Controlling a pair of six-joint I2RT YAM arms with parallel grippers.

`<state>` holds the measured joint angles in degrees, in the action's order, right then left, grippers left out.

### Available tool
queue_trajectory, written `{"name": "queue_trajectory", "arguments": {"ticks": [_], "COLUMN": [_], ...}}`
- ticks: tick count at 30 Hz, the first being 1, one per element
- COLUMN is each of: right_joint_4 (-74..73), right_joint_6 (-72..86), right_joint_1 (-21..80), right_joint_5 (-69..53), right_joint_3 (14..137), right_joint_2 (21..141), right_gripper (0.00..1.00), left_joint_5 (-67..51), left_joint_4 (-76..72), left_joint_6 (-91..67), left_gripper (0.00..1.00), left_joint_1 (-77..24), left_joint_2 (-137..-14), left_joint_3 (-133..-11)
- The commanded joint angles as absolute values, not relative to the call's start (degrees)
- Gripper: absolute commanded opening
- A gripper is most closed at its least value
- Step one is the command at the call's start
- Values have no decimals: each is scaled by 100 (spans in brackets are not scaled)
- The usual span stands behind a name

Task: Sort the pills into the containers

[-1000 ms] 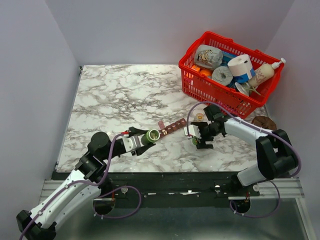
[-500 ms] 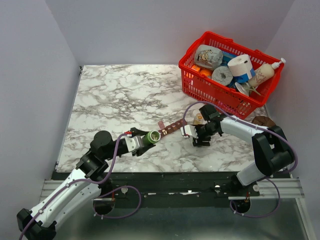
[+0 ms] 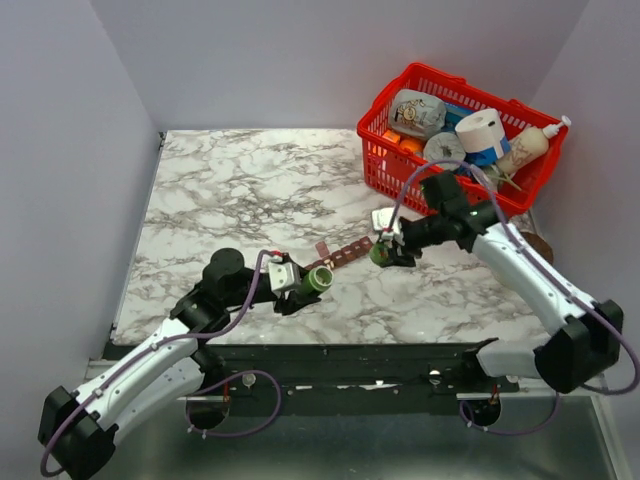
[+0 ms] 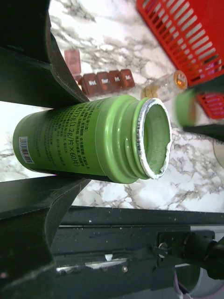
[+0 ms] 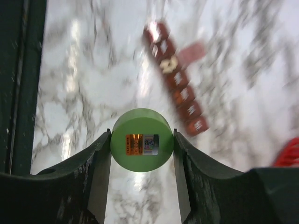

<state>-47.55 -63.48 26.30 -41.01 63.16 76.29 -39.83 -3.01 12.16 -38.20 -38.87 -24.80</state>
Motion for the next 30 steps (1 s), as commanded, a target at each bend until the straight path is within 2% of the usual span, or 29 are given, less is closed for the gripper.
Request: {"name": "queue_trajectory", "arguments": {"ticks": [1,12,30], "right_joint_4": [-5843,-6047,-5933], "right_joint_6": [-5915,-5810,-5748], "right_joint_1": [2707,3875,4280], "right_joint_5": [-5993,-6047,-5459], "right_joint_3": [7381,8454,8429], "right_joint_2": [7102,7681,7998], "right_gripper": [16,15,15], "left_joint_5": [-4561,-5071,-5159], "left_joint_4": [-1019,-959,-536], "left_joint_6": [607,114,237], "left_gripper": [0,0,0], "left_joint_1": [-3814,-3911,-4228], "left_joint_2": [-4402,-5317,-5748], "left_joint_3": [-2847,-3392,-3859]}}
